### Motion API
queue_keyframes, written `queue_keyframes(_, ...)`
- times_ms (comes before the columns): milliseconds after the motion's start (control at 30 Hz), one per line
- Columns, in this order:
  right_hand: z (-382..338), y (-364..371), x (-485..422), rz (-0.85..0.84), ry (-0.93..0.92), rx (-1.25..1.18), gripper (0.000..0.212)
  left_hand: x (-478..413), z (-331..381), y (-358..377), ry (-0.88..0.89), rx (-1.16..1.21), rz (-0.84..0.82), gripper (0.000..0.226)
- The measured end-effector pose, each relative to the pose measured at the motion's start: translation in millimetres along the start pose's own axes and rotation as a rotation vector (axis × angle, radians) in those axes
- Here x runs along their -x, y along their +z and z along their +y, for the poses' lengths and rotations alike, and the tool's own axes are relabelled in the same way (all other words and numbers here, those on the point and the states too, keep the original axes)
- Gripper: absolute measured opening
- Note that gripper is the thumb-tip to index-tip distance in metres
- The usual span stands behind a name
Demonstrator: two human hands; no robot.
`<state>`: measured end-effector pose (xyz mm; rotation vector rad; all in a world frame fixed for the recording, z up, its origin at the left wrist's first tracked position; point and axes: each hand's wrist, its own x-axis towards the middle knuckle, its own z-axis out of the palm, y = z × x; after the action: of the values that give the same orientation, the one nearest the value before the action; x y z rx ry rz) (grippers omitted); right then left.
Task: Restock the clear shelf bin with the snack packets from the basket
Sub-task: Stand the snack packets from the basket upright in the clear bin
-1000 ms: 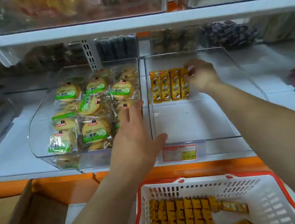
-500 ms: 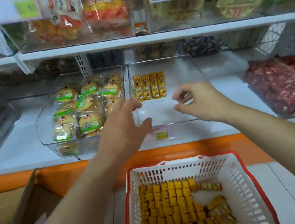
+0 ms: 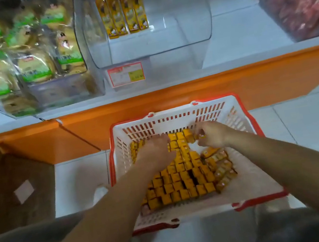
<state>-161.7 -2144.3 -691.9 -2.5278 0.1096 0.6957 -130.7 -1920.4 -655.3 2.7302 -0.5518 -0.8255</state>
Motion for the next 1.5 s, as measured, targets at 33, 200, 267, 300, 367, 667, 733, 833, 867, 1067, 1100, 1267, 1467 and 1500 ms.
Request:
queue_keyframes(33,6,10,-10,0.018,0.007,-0.047,0.028,-12,-4,14,-0.018,0.011,-0.016,0.051)
queue_keyframes(200,28,57,-51,0.192,0.03,-0.27,0.024,-66,-8,73,0.022,0.067,0.138,0.059)
queue_keyframes(267,36,73,-61,0.247,0.092,-0.334,0.034,-82,-6,91,0.065,0.05,0.188,0.061)
queue_keyframes(300,39,80,-65,0.259,0.1,-0.376,0.032,-90,-7,98,0.082,0.047,0.191,0.063)
queue_keyframes(367,43,90,-70,0.265,0.105,-0.469,0.028,-99,-10,109,0.094,0.055,0.216,0.067)
queue_keyframes(667,47,103,-79,0.19,0.079,-0.431,0.063,-102,-45,120,0.058,0.151,0.368,0.072)
queue_keyframes(733,46,100,-77,0.19,0.078,-0.403,0.069,-106,-49,115,0.068,0.135,0.328,0.077)
queue_keyframes(833,44,95,-78,0.149,0.037,-0.324,0.073,-113,-48,114,0.048,0.079,0.255,0.083)
queue_keyframes(867,42,93,-79,0.13,0.008,-0.293,0.075,-115,-48,114,0.04,0.06,0.223,0.085)
queue_keyframes(1067,39,82,-86,0.03,-0.07,-0.078,0.082,-121,-52,113,0.062,0.004,0.155,0.081)
queue_keyframes(1100,38,81,-88,0.019,-0.078,-0.053,0.083,-121,-52,112,0.058,-0.002,0.14,0.082)
queue_keyframes(1267,36,82,-96,0.018,-0.037,-0.087,0.083,-123,-46,103,0.041,-0.016,0.07,0.084)
queue_keyframes(1467,43,90,-93,0.095,0.011,-0.228,0.063,-118,-47,104,0.016,0.08,0.118,0.077)
queue_keyframes(1500,45,90,-91,0.115,0.029,-0.223,0.062,-117,-47,105,-0.018,0.136,0.133,0.076)
